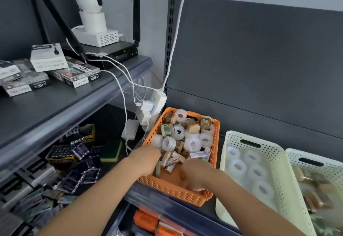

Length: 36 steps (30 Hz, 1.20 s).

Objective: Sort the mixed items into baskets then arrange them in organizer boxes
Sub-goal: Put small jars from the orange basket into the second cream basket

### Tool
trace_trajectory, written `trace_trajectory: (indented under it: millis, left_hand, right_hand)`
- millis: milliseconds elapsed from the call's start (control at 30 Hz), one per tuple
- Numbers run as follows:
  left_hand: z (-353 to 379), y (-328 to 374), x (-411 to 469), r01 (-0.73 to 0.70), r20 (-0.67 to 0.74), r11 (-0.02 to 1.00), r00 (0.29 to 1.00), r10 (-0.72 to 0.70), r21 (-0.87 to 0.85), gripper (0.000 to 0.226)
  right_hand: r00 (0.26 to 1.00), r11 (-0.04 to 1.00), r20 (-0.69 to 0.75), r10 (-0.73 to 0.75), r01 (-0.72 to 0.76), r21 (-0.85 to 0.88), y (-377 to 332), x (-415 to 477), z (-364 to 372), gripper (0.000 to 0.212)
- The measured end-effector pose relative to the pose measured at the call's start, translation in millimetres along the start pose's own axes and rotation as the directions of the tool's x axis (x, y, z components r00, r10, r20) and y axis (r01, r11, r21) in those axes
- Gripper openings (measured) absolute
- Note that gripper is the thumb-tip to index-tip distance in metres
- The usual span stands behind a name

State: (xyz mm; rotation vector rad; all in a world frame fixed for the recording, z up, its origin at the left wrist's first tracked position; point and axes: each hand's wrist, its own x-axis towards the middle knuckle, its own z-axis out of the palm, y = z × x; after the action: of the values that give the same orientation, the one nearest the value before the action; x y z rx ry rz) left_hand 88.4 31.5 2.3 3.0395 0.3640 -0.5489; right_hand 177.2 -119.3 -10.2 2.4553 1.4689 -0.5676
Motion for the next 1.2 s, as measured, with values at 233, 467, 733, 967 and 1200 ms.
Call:
trace_trajectory:
  millis: [233,467,733,967,1200]
  left_hand:
    - [-5.3,-13.7,-4.5,-0.041,-0.037,0.994,0.999,0.037,-0.100,0.011]
    - [-12.6,-33.9,-24.2,-0.022,-0.281,0.954,0.957,-0.066,-0.297,0.036]
    - [-14.5,-43.6,-31.6,-0.012,-0.382,0.878,0.903,-0.195,-0.478,0.031]
    - [-20.1,-8.0,-20.6,-0.126,-0.486,0.782,0.839,-0.245,-0.611,0.045]
    - [-33.2,85.6,-5.1,-0.310,-0.537,0.669,0.829,-0.158,-0.676,0.046]
  right_hand:
    - [0.946,0.974,-0.325,0.009,0.066,0.217,-12.0,26.4,-9.9,0.029]
    - [0.916,0.962,-0.400,0.017,0.094,0.257,-33.8,60.7,-3.1,0.037]
    - [0.876,0.955,-0.467,0.123,0.023,0.296,-40.1,68.7,0.5,0.030]
    - [0.778,0.748,-0.534,0.332,0.128,0.651,3.9,10.3,-9.5,0.026]
    - [0.632,0.620,-0.535,0.560,0.108,0.777,65.9,-74.5,1.6,0.015]
